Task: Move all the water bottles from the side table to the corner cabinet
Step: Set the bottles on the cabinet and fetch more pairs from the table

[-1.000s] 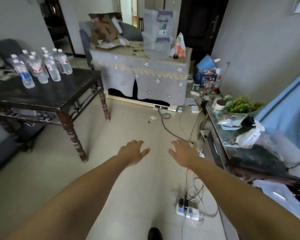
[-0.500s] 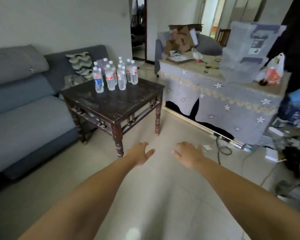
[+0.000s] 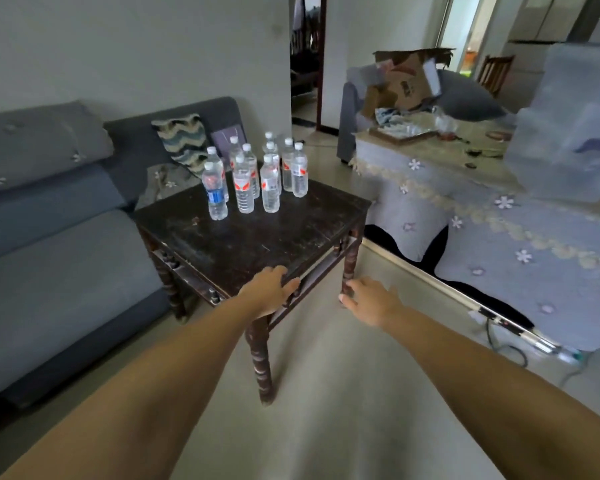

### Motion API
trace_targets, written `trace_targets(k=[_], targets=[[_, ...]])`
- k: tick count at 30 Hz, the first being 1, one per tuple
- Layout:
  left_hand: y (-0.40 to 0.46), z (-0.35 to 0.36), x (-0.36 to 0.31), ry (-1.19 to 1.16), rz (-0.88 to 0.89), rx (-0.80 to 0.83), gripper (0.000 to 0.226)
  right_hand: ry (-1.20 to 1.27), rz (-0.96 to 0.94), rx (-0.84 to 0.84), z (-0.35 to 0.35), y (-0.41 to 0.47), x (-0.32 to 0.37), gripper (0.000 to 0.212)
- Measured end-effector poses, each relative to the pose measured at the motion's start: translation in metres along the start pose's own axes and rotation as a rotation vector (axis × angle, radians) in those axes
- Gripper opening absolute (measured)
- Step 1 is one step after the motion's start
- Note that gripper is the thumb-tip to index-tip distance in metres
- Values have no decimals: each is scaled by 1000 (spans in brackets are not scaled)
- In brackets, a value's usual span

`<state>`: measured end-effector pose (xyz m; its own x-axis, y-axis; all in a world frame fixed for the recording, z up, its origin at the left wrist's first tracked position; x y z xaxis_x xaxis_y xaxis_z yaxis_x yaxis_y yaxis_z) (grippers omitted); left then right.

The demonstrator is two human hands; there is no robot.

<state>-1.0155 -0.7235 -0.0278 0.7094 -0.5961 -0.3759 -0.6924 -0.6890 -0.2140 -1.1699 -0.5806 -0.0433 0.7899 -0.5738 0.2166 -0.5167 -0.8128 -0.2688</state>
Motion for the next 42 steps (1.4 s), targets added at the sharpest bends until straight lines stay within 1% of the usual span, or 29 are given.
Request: trace_targets(k=[6, 11, 16, 19, 24, 29, 31, 32, 34, 37, 40, 42], targets=[[95, 2, -3, -42, -9, 34, 62, -20, 5, 21, -17, 102, -23, 53], [185, -16, -10, -109, -91, -16, 63, 10, -83, -51, -58, 203, -40, 51], [268, -33, -17, -148, -173, -66, 63, -102, -144, -22, -95, 293, -60, 55], [305, -32, -15, -273, -245, -89, 62, -141, -145, 17, -108, 338, -66, 56], [357, -30, 14, -459, -392, -109, 60, -129, -198, 69, -108, 404, -51, 55], [419, -50, 55, -487, -464, -175, 58, -106, -235, 94, -109, 477, -25, 55], [445, -59, 69, -538, -513, -212, 57, -92, -228, 98, -113, 507, -18, 56], [456, -63, 75, -570, -551, -223, 59, -92, -222, 102, -116, 523, -16, 56], [476, -65, 87, -634, -624, -235, 72, -64, -196, 96, -123, 553, -12, 57], [498, -66, 101, -684, -690, -272, 92, 71, -130, 65, -129, 587, -5, 61], [512, -60, 111, -749, -730, -320, 100, 253, -74, 70, -121, 610, -1, 71], [524, -55, 117, -807, -735, -353, 101, 353, -55, 83, -115, 629, 3, 76]])
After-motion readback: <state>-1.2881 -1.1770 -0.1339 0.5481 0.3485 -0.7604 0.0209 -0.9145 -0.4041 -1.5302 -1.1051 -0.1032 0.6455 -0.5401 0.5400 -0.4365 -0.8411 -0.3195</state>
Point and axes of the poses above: each hand's wrist, its own y-axis towards the middle knuckle, its own z-axis out of the palm, x = y × z, the point moved 7 cm from there along y, towards the middle knuckle, and after that the axes turned 1 degree about y, right-handed, at the moved point
